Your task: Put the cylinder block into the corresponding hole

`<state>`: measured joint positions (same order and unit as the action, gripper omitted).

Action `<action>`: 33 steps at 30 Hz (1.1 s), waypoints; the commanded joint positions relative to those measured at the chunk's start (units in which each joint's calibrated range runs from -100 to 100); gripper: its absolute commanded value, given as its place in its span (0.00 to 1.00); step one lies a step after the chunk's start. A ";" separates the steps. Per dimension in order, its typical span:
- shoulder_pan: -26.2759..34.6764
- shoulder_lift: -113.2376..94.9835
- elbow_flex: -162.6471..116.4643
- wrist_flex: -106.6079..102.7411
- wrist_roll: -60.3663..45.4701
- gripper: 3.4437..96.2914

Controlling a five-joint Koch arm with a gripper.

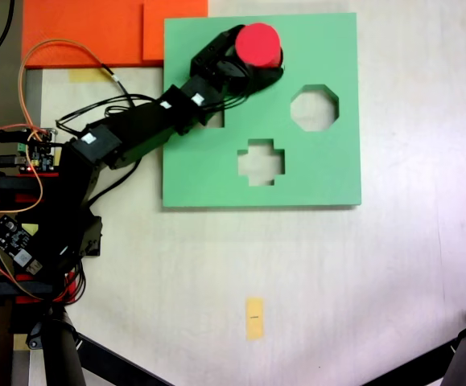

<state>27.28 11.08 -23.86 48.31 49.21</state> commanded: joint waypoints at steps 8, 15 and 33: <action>-0.29 -39.71 -13.53 0.94 -2.74 0.99; -4.79 -82.17 -2.26 -40.08 -9.38 0.91; -28.47 -111.08 -27.78 -58.28 -48.35 0.48</action>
<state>-1.05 -98.77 -50.51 -12.48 2.86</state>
